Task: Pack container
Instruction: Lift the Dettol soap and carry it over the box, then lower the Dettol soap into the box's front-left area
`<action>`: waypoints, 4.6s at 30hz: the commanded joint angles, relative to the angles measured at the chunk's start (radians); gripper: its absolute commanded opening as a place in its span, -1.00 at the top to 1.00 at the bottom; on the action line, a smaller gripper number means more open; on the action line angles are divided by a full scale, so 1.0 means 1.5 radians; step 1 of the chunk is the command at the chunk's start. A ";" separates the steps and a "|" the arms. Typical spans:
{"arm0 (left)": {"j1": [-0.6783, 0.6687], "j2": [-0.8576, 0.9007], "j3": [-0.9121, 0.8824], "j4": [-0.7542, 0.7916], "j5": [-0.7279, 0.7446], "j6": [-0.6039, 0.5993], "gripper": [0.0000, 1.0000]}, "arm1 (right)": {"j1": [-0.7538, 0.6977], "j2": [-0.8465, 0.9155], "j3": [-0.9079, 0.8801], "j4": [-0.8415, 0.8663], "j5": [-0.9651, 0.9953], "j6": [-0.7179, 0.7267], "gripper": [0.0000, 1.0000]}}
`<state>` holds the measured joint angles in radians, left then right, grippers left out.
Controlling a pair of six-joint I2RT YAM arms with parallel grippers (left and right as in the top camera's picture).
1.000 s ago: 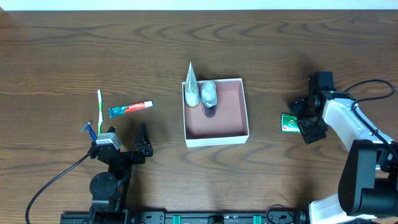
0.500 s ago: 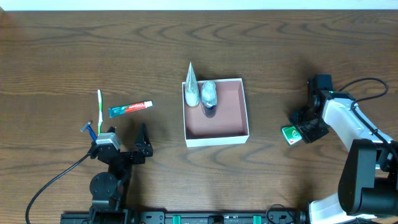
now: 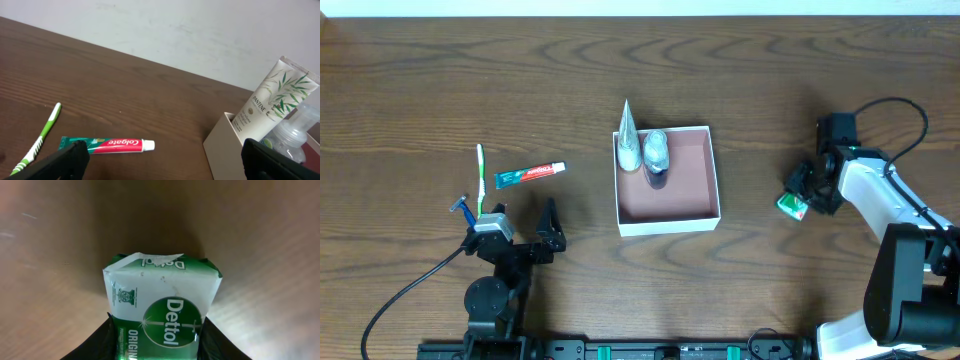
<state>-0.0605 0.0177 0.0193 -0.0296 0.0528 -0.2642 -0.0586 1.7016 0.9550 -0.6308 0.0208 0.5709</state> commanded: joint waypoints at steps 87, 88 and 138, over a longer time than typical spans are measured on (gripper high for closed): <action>0.003 0.001 -0.010 -0.025 0.000 0.006 -0.96 | 0.514 -0.115 0.078 0.115 -0.122 0.113 0.37; 0.003 0.001 -0.010 -0.025 0.000 0.006 -0.96 | 0.518 -0.114 0.078 0.117 -0.111 0.121 0.37; 0.003 0.001 -0.010 -0.025 0.000 0.006 -0.96 | 0.577 -0.007 0.076 0.162 -0.023 0.174 0.22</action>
<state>-0.0605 0.0177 0.0193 -0.0296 0.0528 -0.2642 0.8001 1.6749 1.0702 -0.3851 -0.0242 0.8230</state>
